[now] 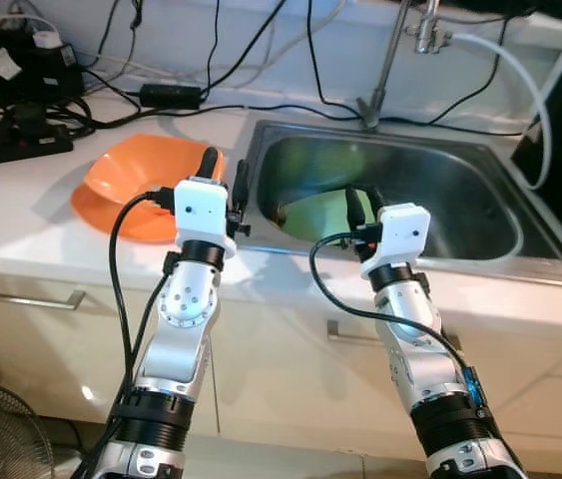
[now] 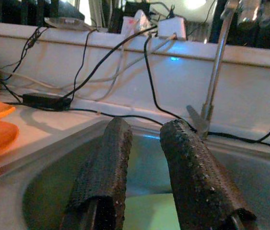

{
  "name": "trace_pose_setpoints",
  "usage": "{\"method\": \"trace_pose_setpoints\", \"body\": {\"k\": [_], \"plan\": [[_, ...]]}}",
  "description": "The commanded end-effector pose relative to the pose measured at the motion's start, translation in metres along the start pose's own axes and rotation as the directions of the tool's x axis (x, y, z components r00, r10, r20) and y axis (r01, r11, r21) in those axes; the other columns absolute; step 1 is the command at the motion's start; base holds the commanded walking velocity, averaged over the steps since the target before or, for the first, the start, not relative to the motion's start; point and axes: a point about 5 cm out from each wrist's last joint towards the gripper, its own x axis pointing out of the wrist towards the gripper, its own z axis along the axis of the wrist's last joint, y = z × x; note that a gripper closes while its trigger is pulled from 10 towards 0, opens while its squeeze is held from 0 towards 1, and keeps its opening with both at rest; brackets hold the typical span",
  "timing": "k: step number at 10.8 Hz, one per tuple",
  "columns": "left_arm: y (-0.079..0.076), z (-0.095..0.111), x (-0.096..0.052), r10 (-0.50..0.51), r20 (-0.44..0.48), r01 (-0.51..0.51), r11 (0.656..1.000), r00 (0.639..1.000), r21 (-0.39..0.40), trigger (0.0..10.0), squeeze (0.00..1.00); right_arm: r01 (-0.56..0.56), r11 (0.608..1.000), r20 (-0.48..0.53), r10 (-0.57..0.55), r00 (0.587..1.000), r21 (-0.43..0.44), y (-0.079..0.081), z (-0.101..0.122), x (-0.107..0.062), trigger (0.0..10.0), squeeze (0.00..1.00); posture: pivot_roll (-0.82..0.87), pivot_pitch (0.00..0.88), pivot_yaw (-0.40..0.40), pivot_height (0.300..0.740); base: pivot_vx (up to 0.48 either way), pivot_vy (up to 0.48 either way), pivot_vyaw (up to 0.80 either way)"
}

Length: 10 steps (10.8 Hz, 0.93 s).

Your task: Kitchen organization

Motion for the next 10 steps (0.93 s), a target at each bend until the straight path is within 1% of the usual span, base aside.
{"method": "trace_pose_setpoints", "body": {"k": [1, 2, 4, 5, 6, 10], "plan": [[-0.0026, 0.0013, 0.0008, -0.013, 0.001, 0.013, 1.0, 1.0, 0.001, 10.0, 0.0, 0.002, 1.0, 0.0, -0.002, 1.0, -0.006, -0.0008, 0.0005, 0.0021, 10.0, 0.0, 0.19, 0.0, -0.056, 0.74, 0.33, 0.0, 0.0], [-0.0026, 0.0013, 0.0007, -0.013, 0.002, 0.013, 1.0, 1.0, 0.001, 10.0, 0.0, -0.001, 1.0, 0.0, 0.001, 1.0, -0.012, -0.0003, 0.0006, 0.0021, 10.0, 0.0, 0.19, 0.0, -0.056, 0.74, 0.33, 0.0, 0.0], [-0.0037, 0.0017, 0.0011, -0.015, 0.003, 0.015, 1.0, 1.0, 0.0, 10.0, 0.0, -0.017, 1.0, 0.004, 0.018, 1.0, -0.019, 0.0014, 0.001, 0.0016, 10.0, 0.0, 0.19, 0.002, -0.056, 0.74, 0.332, 0.0, 0.8], [-0.0039, 0.002, 0.0014, -0.016, 0.003, 0.016, 1.0, 1.0, -0.001, 10.0, 0.0, -0.007, 1.0, 0.002, 0.007, 1.0, 0.005, 0.0009, 0.0006, 0.0015, 10.0, 0.0, 0.19, 0.007, -0.057, 0.74, 0.33, 0.0, 0.0], [-0.0037, 0.002, 0.0014, -0.015, 0.003, 0.015, 1.0, 1.0, -0.001, 10.0, 0.0, -0.004, 1.0, -0.005, 0.004, 1.0, -0.01, -0.0002, -0.0005, 0.0012, 10.0, 0.0, 0.19, 0.007, -0.057, 0.74, 0.33, 0.0, 0.0], [-0.0043, 0.0023, 0.0014, -0.019, 0.003, 0.019, 1.0, 1.0, -0.002, 10.0, 0.0, 0.004, 1.0, -0.011, -0.004, 1.0, -0.003, -0.0015, -0.0014, 0.0007, 10.0, 0.0, 0.19, 0.015, -0.056, 0.74, 0.29, 0.0, 0.0]]}}
